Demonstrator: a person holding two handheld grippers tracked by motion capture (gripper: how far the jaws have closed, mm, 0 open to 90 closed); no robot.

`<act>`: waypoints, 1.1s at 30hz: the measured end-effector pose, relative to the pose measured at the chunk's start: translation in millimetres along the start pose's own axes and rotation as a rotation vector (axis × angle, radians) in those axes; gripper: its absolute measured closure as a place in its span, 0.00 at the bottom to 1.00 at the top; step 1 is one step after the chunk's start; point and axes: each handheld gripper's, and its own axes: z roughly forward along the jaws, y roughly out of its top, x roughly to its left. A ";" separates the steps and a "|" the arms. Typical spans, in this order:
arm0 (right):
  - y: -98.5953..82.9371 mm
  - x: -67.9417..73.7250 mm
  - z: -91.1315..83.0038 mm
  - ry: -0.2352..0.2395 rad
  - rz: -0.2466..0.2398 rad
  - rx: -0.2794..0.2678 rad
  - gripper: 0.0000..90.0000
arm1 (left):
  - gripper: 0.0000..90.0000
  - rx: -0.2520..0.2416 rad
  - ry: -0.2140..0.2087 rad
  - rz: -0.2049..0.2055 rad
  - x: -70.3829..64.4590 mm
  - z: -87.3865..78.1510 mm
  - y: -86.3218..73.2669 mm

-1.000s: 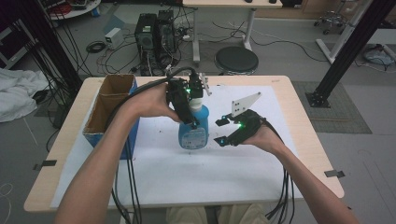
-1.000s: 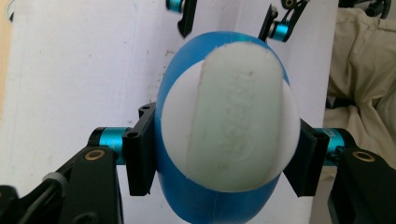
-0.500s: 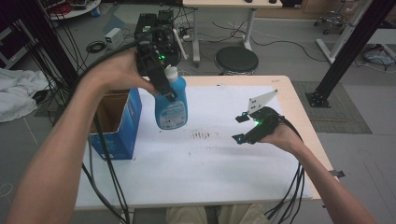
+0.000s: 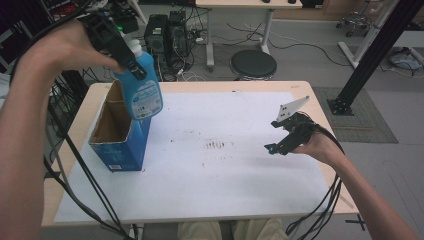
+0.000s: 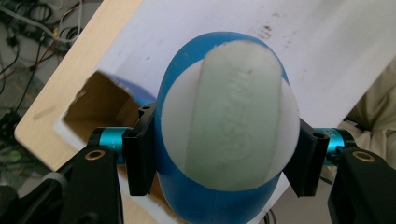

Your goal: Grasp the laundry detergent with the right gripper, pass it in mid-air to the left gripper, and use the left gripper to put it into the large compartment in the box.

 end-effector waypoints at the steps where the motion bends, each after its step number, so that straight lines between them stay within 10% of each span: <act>1: -1.4 0.0 -0.2 -0.006 -0.003 0.003 0.14 | 0.42 -0.001 0.016 -0.036 7.3 -2.7 -7.6; 11: -11.2 -4.1 -3.3 -0.022 0.027 0.006 0.14 | 0.42 0.043 0.072 -0.235 37.6 -6.4 -37.8; 33: -23.9 -0.5 -7.1 -0.059 0.044 0.035 0.14 | 0.42 0.109 0.044 -0.213 49.1 54.6 -68.9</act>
